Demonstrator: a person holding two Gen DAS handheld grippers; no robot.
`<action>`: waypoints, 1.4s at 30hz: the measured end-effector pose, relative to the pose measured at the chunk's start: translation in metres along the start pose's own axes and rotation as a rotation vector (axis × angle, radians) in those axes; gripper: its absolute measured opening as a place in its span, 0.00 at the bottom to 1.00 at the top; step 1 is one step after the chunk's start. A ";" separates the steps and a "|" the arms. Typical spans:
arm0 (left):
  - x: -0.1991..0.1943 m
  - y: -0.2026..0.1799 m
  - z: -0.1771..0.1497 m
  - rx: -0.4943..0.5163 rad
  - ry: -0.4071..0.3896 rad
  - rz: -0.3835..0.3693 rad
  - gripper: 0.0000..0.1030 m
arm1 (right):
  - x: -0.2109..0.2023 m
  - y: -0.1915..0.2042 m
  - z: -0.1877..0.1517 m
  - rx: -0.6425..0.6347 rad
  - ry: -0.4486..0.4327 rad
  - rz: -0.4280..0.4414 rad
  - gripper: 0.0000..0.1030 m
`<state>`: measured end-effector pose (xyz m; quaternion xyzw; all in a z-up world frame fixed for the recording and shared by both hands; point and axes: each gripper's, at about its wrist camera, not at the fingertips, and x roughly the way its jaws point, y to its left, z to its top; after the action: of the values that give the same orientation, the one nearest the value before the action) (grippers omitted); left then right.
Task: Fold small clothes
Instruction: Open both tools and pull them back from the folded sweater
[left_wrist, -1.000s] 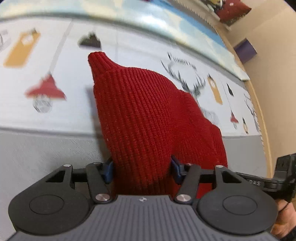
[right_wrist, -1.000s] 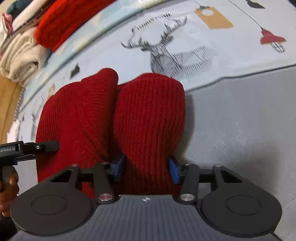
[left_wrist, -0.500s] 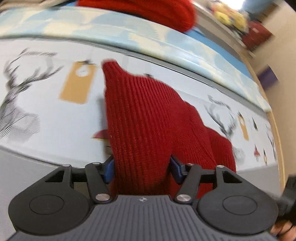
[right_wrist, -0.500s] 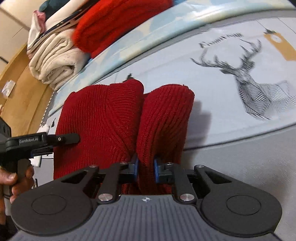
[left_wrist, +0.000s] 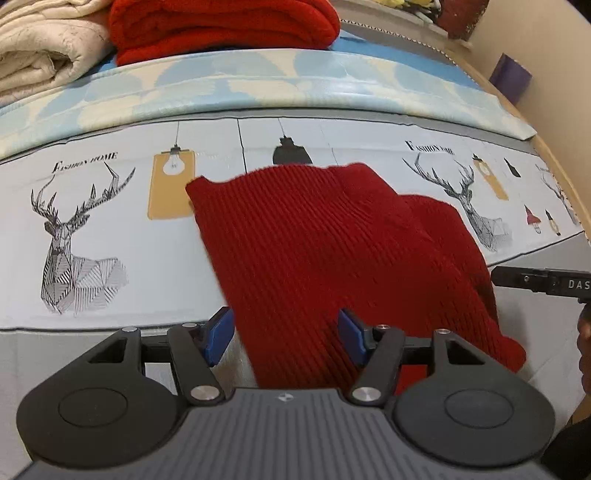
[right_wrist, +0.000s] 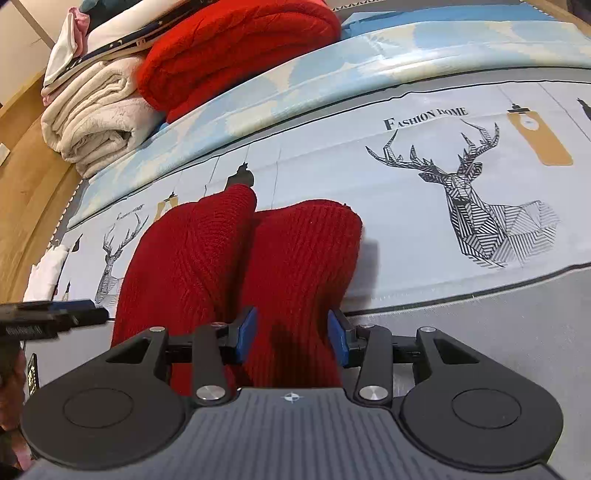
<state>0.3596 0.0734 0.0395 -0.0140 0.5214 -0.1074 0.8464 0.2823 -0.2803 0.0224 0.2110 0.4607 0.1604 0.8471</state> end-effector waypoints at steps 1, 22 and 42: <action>0.000 -0.002 -0.004 0.000 0.000 -0.002 0.66 | -0.003 0.002 -0.002 -0.001 0.001 0.004 0.43; 0.026 -0.063 -0.072 0.344 0.165 0.085 0.68 | 0.011 0.032 -0.063 -0.306 0.359 -0.033 0.40; -0.141 -0.102 -0.179 0.094 -0.404 0.150 0.98 | -0.169 0.058 -0.137 -0.286 -0.367 -0.181 0.86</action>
<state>0.1224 0.0171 0.0958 0.0431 0.3351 -0.0632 0.9391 0.0732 -0.2809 0.1058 0.0727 0.2887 0.1066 0.9487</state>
